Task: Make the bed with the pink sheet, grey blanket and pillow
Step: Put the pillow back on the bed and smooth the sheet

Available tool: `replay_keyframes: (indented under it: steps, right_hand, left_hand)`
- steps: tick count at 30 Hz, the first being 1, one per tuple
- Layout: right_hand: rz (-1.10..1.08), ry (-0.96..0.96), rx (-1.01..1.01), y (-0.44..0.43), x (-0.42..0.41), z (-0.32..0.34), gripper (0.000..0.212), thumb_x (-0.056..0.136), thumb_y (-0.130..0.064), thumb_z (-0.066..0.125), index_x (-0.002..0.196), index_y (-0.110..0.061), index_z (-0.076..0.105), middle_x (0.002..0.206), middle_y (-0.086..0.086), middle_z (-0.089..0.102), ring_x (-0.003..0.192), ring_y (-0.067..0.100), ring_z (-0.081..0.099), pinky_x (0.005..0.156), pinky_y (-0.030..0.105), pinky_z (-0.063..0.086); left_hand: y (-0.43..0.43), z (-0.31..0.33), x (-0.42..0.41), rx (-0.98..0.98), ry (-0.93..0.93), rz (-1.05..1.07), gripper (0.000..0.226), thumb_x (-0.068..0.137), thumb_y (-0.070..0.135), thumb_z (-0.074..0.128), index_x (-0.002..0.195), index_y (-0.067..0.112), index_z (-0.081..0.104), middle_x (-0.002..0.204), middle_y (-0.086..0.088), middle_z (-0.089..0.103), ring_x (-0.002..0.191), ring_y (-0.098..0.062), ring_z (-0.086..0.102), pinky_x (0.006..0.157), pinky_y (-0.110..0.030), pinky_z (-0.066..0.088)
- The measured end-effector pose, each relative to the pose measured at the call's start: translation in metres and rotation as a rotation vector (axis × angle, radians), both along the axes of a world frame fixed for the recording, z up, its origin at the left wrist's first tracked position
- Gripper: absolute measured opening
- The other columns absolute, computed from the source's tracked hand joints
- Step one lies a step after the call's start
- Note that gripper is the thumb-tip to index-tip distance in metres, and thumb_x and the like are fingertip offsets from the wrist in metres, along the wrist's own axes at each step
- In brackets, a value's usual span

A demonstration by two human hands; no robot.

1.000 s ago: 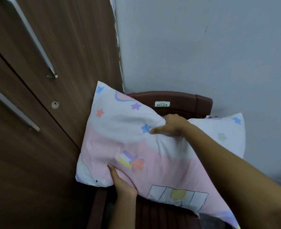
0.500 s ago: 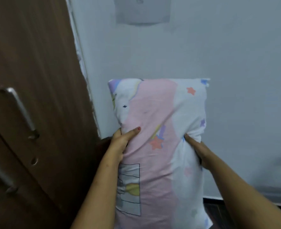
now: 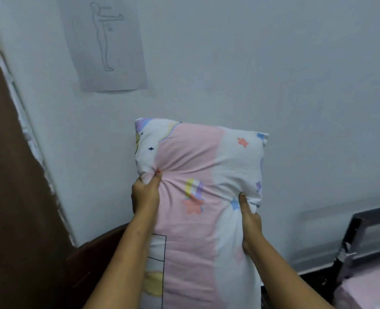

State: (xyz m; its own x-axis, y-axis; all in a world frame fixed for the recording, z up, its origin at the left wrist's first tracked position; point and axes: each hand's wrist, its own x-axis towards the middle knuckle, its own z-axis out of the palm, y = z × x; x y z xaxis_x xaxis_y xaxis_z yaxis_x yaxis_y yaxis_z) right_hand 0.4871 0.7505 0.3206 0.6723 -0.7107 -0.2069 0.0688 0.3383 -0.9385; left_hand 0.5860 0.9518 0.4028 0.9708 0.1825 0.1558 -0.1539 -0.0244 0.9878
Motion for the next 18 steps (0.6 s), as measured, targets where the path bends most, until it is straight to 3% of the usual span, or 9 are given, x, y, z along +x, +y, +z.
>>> replay_keyframes:
  steps: [5, 9, 15, 18]
  right_hand:
    - [-0.129, 0.003, 0.029, -0.029, -0.015, 0.007, 0.046, 0.082, -0.063, 0.056, 0.078, -0.017, 0.056, 0.079, 0.003, 0.061, 0.073, 0.022, 0.059, 0.073, 0.032, 0.046]
    - [-0.215, 0.039, 0.065, -0.057, -0.038, -0.002, 0.057, 0.084, -0.067, 0.048, 0.087, -0.012, 0.061, 0.091, 0.011, 0.067, 0.086, 0.031, 0.063, 0.081, 0.039, 0.051]
    - [-0.352, -0.006, 0.179, -0.115, -0.1, -0.011, 0.045, 0.095, -0.055, 0.041, 0.098, -0.013, 0.056, 0.085, 0.006, 0.062, 0.078, 0.027, 0.06, 0.079, 0.038, 0.049]
    - [-0.445, -0.029, 0.202, -0.149, -0.14, -0.017, 0.041, 0.097, -0.051, 0.04, 0.104, -0.013, 0.055, 0.088, 0.006, 0.062, 0.085, 0.029, 0.059, 0.081, 0.039, 0.05]
  left_hand:
    - [-0.034, 0.019, -0.011, -0.09, -0.002, -0.069, 0.038, 0.077, 0.046, 0.072, 0.084, 0.01, 0.061, 0.089, -0.003, 0.061, 0.083, -0.023, 0.056, 0.072, -0.027, 0.041]
    - [-0.071, 0.028, -0.03, -0.047, -0.017, -0.153, 0.042, 0.07, 0.054, 0.075, 0.07, 0.016, 0.057, 0.073, 0.005, 0.058, 0.067, -0.016, 0.055, 0.067, -0.027, 0.04]
    - [-0.147, 0.033, -0.071, 0.032, -0.024, -0.393, 0.051, 0.053, 0.059, 0.079, 0.071, 0.014, 0.063, 0.071, 0.0, 0.064, 0.07, -0.024, 0.061, 0.066, -0.032, 0.048]
    - [-0.191, 0.032, -0.103, 0.065, -0.03, -0.532, 0.046, 0.051, 0.056, 0.077, 0.071, 0.017, 0.065, 0.073, -0.001, 0.067, 0.075, -0.025, 0.064, 0.077, -0.038, 0.054]
